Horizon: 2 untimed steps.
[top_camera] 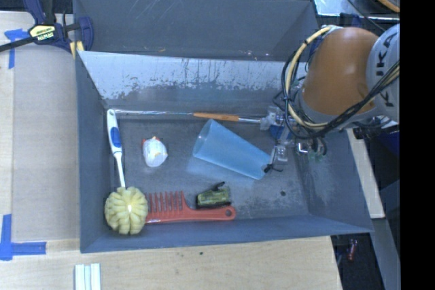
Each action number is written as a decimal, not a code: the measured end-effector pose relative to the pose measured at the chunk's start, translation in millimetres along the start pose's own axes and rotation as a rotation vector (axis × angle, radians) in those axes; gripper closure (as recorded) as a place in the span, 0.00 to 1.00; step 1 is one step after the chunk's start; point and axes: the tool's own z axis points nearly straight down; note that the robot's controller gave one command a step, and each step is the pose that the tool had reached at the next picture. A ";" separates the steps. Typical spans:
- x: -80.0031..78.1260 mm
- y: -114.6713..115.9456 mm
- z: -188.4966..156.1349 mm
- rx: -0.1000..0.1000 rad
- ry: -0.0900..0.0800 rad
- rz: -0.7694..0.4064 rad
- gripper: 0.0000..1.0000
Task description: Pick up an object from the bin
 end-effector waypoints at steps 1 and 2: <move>16.1 9.2 90.8 -0.007 0.016 -0.304 0.00; 21.2 29.5 91.4 -0.001 -0.005 -0.067 0.00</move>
Offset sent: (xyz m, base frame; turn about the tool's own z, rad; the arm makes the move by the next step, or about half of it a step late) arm -0.0147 0.0323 -0.0927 -0.0657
